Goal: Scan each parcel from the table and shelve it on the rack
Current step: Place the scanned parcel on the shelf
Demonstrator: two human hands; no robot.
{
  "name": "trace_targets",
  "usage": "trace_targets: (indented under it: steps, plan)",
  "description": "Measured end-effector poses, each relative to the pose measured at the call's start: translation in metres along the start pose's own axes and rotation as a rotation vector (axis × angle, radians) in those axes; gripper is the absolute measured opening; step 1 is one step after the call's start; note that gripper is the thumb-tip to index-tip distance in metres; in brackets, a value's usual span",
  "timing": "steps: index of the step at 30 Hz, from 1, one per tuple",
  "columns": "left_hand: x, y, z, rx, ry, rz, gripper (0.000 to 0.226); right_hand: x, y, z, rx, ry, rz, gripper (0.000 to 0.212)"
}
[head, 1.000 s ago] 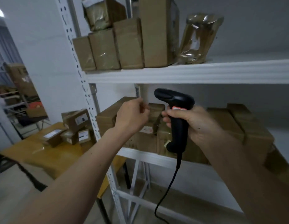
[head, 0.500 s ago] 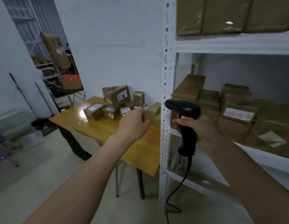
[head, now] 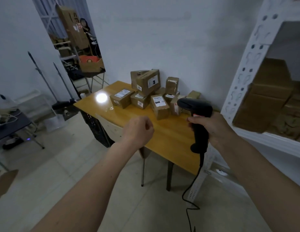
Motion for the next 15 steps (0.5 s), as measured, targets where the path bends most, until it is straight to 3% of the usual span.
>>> trace_targets:
  steps: [3, 15]
  plan:
    - [-0.024, 0.005, 0.014, -0.017, -0.025, -0.019, 0.010, 0.008, 0.023, 0.019, -0.012, 0.027, 0.009, 0.034]
    - [-0.067, 0.046, 0.173, -0.121, 0.006, 0.010, 0.010, 0.014, 0.076, 0.150, -0.017, 0.086, 0.077, 0.023]
Point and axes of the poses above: each hand's wrist, its own z-axis towards the middle knuckle, its own y-axis out of the palm, x = y × z, the point moved 9 cm from there along z, towards the middle knuckle, and after that the axes turned 8 degrees about z, right-handed, at the moved point
